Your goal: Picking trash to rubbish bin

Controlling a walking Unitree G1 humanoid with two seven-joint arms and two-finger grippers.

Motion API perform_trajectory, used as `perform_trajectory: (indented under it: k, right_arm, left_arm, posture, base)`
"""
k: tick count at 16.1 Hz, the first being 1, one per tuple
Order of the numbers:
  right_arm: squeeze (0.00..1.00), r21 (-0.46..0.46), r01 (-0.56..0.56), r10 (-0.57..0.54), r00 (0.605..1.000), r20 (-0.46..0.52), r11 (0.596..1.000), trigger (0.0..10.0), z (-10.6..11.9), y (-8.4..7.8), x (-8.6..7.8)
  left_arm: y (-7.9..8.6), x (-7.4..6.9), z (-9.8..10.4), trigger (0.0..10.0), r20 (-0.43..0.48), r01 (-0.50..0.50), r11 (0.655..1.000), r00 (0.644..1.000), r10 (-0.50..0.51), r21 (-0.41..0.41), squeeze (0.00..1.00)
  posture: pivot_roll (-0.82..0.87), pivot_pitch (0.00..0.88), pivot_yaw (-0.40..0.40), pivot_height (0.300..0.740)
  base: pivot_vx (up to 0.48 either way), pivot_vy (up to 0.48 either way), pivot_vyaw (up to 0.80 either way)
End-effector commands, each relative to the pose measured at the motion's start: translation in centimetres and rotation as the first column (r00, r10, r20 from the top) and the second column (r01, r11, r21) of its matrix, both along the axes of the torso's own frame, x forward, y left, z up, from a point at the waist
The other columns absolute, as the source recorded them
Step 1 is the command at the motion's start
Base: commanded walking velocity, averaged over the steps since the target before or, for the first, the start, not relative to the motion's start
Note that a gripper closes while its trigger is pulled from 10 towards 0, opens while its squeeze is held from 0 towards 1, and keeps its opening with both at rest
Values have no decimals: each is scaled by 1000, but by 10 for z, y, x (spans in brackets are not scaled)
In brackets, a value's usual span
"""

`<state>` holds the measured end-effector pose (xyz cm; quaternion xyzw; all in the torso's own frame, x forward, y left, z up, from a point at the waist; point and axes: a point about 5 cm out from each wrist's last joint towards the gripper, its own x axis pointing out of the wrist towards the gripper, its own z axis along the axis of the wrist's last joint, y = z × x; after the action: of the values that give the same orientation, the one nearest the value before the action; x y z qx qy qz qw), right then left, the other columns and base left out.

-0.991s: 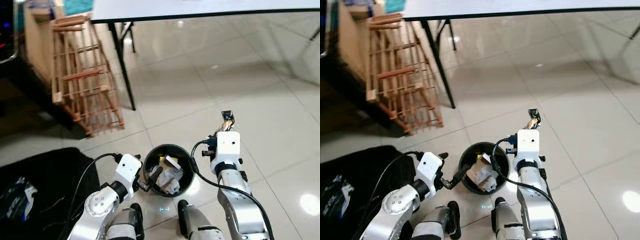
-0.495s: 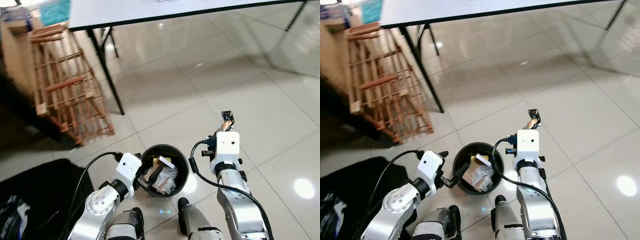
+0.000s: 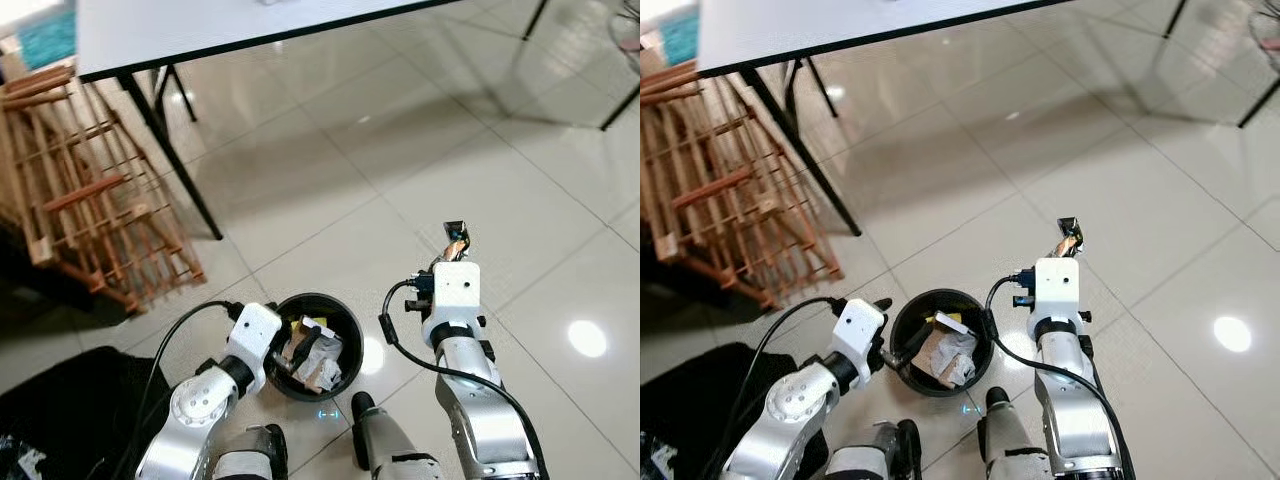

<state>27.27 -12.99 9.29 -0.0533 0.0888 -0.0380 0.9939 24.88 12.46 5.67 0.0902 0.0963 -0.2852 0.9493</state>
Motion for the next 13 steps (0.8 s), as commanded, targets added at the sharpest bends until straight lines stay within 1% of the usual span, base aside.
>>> perform_trajectory:
  k: [1,13]
  right_arm:
    - [0,-3,14,-14,1000,-4,1000,10000,-3,-2,-1]
    - [0,-8,15,-15,1000,-3,1000,10000,-4,-2,0]
  left_arm:
    - [4,-5,-9,10000,-28,-19,1000,999,19,18,0]
    - [4,-4,-11,10000,-25,-18,999,1000,19,26,0]
  posture:
    - [38,277,36,740]
    - [37,274,37,740]
  base:
    - [0,0,-769]
    - [0,0,-769]
